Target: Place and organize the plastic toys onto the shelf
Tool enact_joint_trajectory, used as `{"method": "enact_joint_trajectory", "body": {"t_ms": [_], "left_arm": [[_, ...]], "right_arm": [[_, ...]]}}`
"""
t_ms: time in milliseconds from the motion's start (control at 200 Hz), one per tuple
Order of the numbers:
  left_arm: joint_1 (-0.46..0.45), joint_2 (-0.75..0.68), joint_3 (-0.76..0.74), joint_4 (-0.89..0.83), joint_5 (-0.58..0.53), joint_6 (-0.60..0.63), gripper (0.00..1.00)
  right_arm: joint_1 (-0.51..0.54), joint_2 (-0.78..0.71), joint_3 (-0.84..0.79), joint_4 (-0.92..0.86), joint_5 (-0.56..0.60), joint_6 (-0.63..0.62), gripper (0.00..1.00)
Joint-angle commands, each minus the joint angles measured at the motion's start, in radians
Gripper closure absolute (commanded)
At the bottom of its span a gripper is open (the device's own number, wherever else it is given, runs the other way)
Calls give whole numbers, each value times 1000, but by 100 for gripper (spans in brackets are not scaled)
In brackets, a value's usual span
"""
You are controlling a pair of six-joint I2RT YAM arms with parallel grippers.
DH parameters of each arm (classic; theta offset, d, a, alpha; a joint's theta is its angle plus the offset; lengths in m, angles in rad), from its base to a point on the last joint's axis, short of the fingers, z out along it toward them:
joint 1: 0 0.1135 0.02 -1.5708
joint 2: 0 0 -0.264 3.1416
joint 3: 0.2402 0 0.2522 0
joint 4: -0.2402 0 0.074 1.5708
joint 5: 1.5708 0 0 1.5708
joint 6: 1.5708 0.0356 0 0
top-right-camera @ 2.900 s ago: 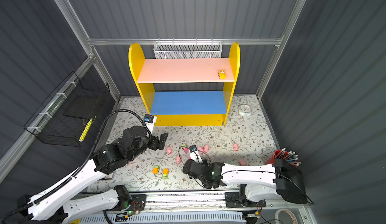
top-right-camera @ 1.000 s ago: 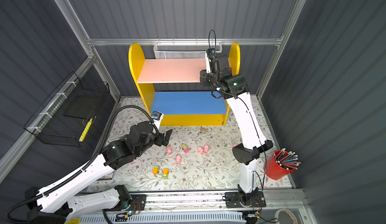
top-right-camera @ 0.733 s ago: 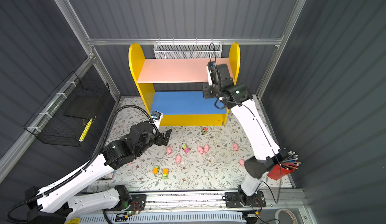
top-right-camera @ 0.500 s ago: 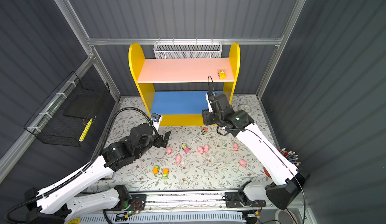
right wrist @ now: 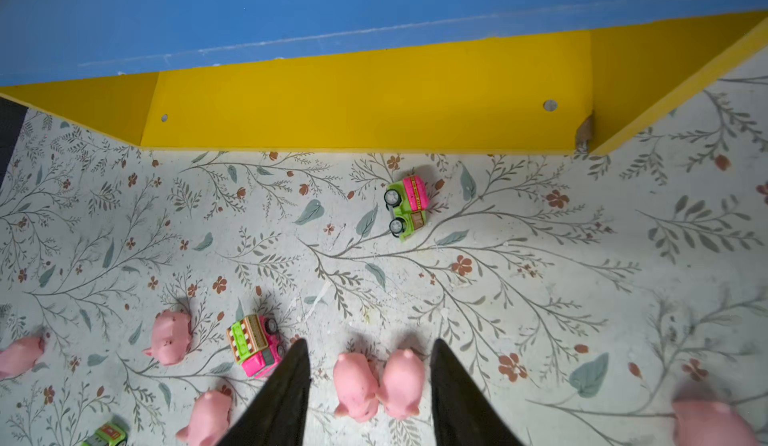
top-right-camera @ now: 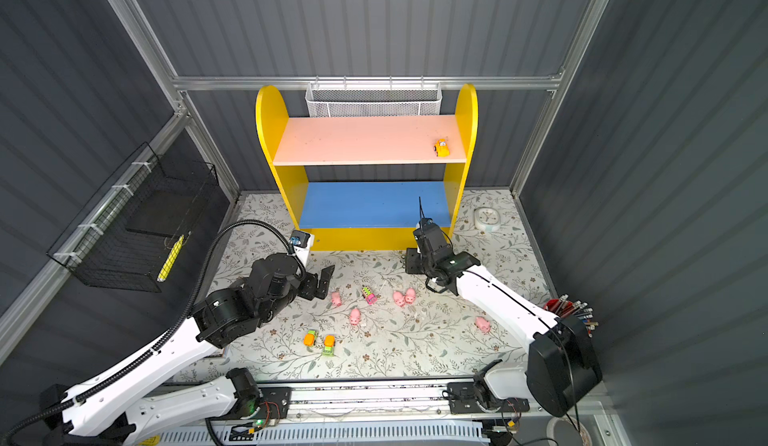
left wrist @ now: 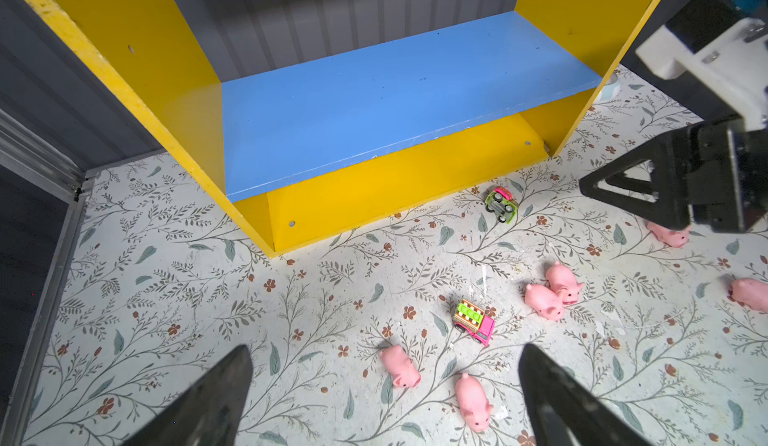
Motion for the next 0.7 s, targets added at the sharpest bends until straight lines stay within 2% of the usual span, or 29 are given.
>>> {"method": "enact_joint_trajectory", "body": {"t_ms": [0, 285, 695], "left_arm": [[-5, -17, -15, -37, -16, -30, 0], [-6, 19, -6, -33, -32, -17, 0], [-5, 61, 9, -25, -41, 0, 0]], "right_arm": [[-26, 49, -15, 125, -34, 47, 53], [-77, 203, 11, 195, -46, 61, 60], [-105, 349, 69, 223, -78, 55, 60]]}}
